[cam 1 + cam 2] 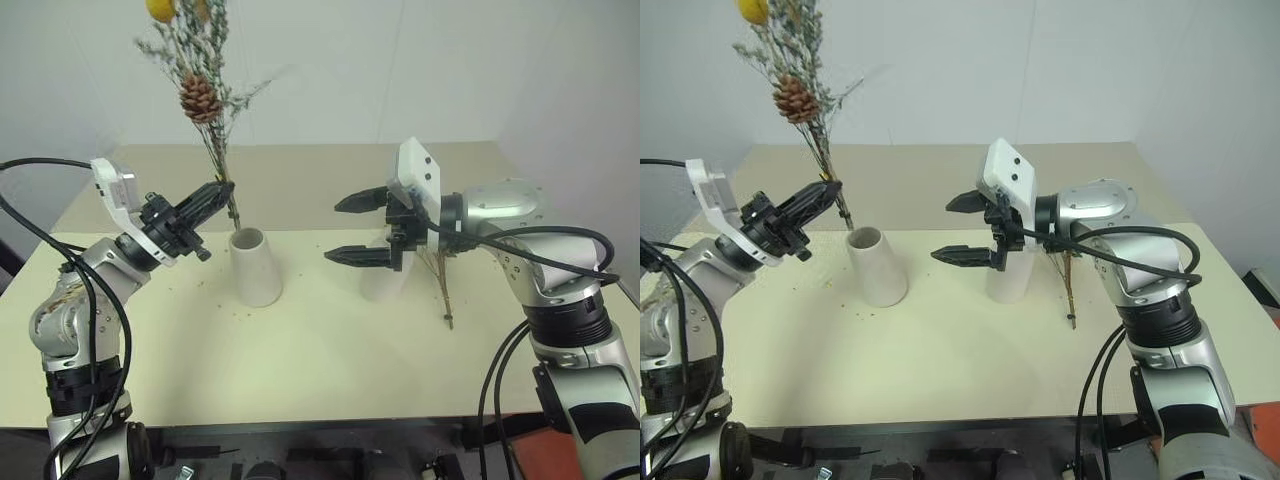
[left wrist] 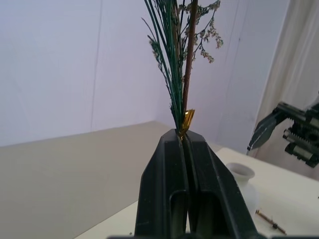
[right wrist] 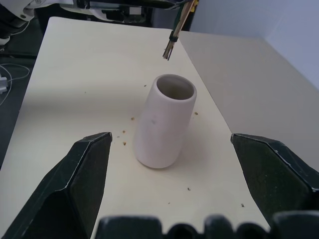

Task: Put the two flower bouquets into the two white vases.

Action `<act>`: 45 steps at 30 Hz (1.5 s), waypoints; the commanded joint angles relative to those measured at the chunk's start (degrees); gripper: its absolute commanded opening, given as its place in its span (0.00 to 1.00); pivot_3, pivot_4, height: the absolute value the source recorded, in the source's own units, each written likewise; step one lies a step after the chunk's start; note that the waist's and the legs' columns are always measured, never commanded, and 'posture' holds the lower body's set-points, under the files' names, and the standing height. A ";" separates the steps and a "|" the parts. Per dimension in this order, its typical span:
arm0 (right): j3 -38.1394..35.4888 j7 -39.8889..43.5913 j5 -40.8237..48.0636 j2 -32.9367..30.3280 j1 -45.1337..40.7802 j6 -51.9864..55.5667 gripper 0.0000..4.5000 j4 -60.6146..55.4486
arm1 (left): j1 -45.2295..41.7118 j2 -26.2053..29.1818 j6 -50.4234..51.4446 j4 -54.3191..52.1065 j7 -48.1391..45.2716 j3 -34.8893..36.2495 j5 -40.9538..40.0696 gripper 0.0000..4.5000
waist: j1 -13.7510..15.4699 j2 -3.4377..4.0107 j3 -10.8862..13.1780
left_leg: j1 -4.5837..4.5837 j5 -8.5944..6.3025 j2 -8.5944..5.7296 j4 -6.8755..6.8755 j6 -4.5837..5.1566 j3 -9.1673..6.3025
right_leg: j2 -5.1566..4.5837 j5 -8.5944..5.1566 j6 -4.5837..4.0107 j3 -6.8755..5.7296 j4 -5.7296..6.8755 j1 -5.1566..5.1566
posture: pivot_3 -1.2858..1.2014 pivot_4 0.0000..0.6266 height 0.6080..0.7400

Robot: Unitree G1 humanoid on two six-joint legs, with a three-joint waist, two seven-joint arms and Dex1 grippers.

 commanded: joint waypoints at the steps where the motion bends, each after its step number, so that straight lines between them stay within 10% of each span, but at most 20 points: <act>1: -1.93 -0.54 0.83 -0.50 -0.72 0.37 1.00 -1.97 | 0.41 -0.60 -2.42 -1.92 1.98 -0.50 -0.18 0.00 | -0.05 0.00 0.00 | 0.00 0.00 0.00 0.00 0.00 0.00 | 0.00 0.00 0.00 0.00 0.00 0.00 | 0.52 0.24 1.00; 31: -2.12 -1.83 1.12 -0.22 -0.11 0.54 1.00 -2.52 | 4.21 -5.52 -8.96 -0.55 12.77 -6.77 6.86 0.00 | 0.11 0.00 0.00 | 0.01 0.00 0.00 0.00 0.00 -0.01 | 0.01 0.00 0.00 0.00 -0.02 0.01 | 0.52 0.24 1.00; 45: -1.75 -1.57 0.89 0.17 -0.35 0.08 1.00 -1.84 | 11.19 -3.90 -6.11 -9.28 15.93 -6.62 6.21 0.90 | 0.04 0.00 0.00 | 0.01 0.00 0.00 0.00 0.00 -0.01 | 0.01 0.00 0.00 0.00 -0.03 0.01 | 0.52 0.24 1.00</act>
